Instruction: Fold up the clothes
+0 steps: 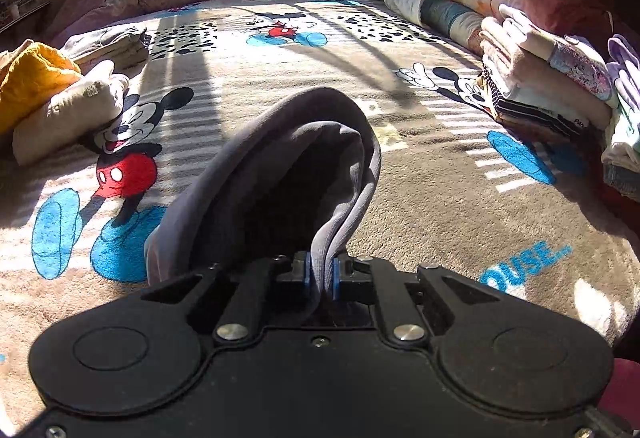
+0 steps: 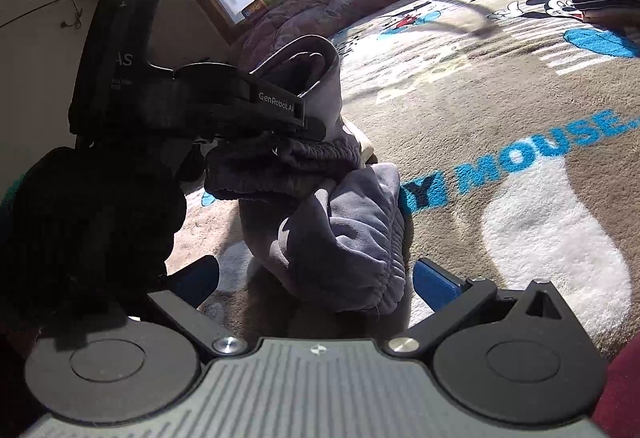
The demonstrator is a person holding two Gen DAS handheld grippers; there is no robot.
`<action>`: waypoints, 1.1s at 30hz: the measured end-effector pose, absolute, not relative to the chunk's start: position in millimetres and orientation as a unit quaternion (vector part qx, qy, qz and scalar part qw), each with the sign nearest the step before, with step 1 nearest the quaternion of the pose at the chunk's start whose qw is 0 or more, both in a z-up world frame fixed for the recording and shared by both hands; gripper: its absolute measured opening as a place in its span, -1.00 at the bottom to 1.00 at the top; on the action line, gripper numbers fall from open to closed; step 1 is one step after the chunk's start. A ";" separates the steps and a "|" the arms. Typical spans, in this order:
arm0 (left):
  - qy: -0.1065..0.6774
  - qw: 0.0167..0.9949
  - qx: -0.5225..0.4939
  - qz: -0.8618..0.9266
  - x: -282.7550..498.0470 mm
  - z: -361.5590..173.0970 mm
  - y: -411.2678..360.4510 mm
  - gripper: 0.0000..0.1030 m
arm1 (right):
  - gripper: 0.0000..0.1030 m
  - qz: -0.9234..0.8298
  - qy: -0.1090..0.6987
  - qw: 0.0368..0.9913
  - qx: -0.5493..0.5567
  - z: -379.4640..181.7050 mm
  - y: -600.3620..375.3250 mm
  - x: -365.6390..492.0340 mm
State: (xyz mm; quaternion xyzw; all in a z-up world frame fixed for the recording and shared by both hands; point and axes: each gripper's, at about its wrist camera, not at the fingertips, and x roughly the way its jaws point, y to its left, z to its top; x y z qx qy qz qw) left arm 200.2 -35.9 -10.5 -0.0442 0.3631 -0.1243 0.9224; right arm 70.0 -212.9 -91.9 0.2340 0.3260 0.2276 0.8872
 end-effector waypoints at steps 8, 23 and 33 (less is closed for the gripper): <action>0.239 0.853 -0.445 -0.133 160.9 23.7 94.7 -0.88 | 0.99 0.223 0.326 0.890 0.229 -93.8 -209.3 67.1; 0.078 0.686 -0.723 0.017 74.2 -39.7 264.7 -0.89 | 0.81 0.222 0.332 0.871 0.286 -107.8 -219.6 68.7; -0.002 0.533 -0.841 0.092 27.0 -89.5 342.2 0.60 | 0.42 0.213 0.323 0.861 0.329 -113.6 -231.3 72.8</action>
